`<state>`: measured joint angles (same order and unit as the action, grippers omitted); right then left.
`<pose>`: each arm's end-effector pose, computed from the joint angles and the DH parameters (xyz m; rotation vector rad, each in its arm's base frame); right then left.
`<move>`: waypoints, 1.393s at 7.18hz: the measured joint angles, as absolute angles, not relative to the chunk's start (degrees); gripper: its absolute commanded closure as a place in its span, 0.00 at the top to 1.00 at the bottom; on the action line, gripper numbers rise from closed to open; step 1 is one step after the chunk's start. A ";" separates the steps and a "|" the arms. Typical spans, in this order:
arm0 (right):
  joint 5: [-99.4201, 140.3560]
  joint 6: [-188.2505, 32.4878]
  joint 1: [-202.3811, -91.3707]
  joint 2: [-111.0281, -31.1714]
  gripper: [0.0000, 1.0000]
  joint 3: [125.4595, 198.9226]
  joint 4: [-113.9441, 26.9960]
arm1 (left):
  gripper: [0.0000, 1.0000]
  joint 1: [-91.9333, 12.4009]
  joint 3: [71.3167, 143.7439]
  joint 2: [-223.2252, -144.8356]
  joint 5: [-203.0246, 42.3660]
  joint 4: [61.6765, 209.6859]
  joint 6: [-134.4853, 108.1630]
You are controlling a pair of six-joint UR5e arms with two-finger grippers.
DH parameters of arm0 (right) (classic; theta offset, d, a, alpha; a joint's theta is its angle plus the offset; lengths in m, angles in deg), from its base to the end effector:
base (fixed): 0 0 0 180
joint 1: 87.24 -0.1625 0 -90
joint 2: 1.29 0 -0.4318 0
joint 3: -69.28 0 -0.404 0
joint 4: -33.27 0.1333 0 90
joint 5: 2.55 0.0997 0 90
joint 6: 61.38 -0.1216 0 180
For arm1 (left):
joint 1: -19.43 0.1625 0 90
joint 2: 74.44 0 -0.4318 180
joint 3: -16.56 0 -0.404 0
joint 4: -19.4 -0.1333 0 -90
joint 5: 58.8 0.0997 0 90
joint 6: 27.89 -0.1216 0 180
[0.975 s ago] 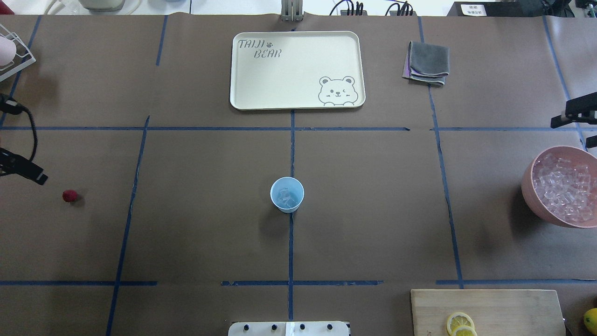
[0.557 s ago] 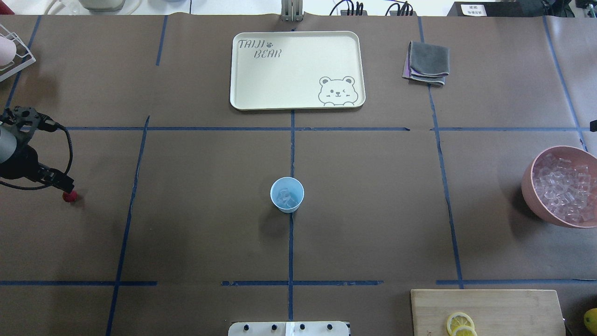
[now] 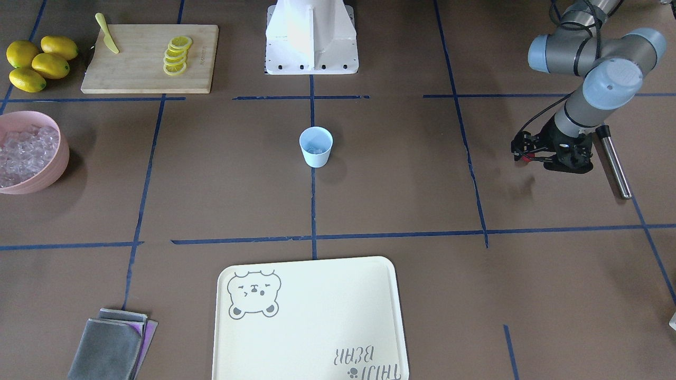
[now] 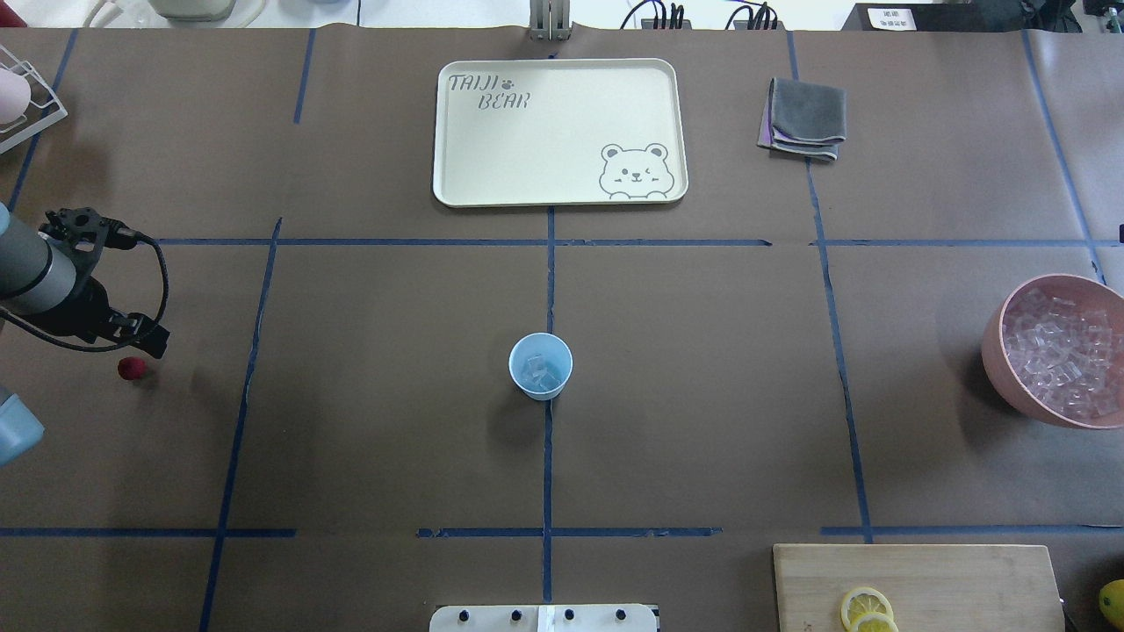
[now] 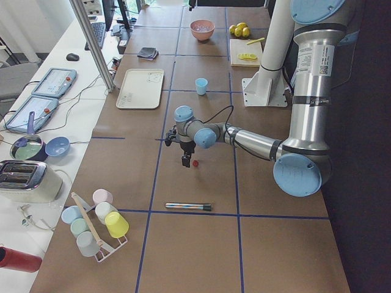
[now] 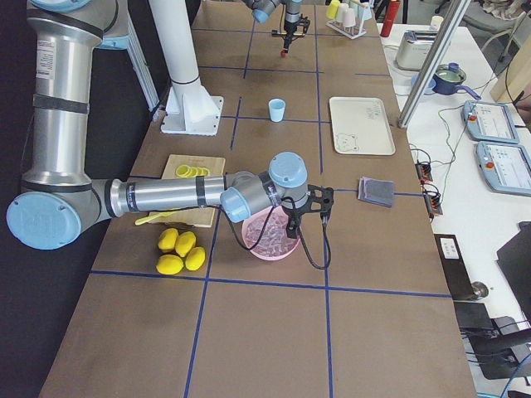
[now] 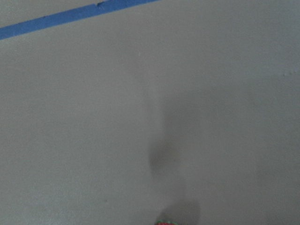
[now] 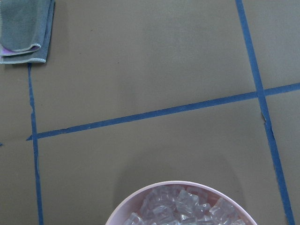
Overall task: Mash ice and strawberries in cup
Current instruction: 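Close the left gripper on the strawberry and lift it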
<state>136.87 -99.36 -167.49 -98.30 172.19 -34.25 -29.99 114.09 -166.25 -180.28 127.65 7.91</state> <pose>-0.0400 -0.4746 0.5717 0.0827 -0.9605 0.2406 0.3039 -0.4621 0.5743 0.0358 0.7144 0.2121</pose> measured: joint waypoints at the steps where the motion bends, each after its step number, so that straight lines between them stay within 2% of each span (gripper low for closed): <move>1: 136.85 -99.35 -167.47 -97.93 1.00 172.15 -34.28 | 0.96 -29.74 112.72 -166.27 -180.15 129.45 8.12; 5: 136.98 -99.58 -167.40 -96.60 1.00 172.25 -34.74 | 0.91 -29.66 112.16 -165.99 -180.70 130.66 8.40; 6: 137.00 -99.66 -167.40 -95.90 1.00 172.35 -35.83 | 0.85 -29.68 112.31 -165.80 -180.75 130.67 8.40; 7: 137.01 -99.68 -167.40 -95.44 1.00 172.44 -36.67 | 0.70 -29.69 112.29 -165.69 -180.78 130.67 8.39; 9: 137.02 -99.72 -167.40 -95.20 1.00 172.48 -37.17 | 0.54 -29.70 112.22 -165.54 -181.03 130.63 8.38; 10: 137.02 -99.76 -167.40 -95.18 1.00 172.48 -37.25 | 0.38 -29.70 112.13 -165.51 -182.31 130.51 8.40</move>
